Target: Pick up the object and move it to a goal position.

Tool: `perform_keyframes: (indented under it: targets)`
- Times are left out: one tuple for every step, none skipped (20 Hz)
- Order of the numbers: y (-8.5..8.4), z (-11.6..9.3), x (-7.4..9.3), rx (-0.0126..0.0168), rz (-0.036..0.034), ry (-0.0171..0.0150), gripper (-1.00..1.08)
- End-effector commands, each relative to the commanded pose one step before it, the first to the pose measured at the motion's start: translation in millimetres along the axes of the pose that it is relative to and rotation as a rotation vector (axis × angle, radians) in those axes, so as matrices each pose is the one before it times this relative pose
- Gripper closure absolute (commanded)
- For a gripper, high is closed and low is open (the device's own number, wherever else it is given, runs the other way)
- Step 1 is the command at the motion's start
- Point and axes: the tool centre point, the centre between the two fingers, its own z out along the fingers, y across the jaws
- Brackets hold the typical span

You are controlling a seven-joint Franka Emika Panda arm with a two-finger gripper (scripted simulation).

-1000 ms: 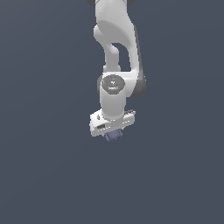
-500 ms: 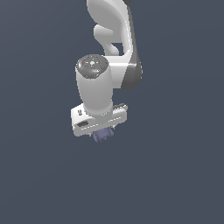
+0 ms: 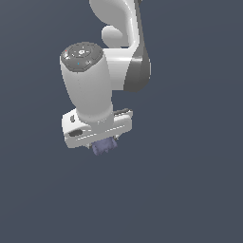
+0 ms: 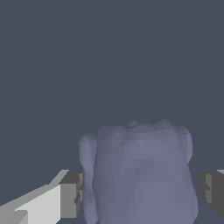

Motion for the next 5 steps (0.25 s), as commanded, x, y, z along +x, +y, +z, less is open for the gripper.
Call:
perform_keyframes:
  targets:
    - [2.94, -4.22, 1.58, 0.00031, -0.00057, -0.00058, 1.08]
    - [0.71, -0.95, 0.35, 0.00000, 0.00000, 0.00000, 1.08]
    - [0.50, -0.67, 0.25, 0.00000, 0.00000, 0.00000, 1.08]
    - [0.30, -0.40, 0.15, 0.00000, 0.00000, 0.00000, 1.08]
    - [0.10, -0.13, 0.05, 0.00000, 0.00000, 0.00000, 1.08]
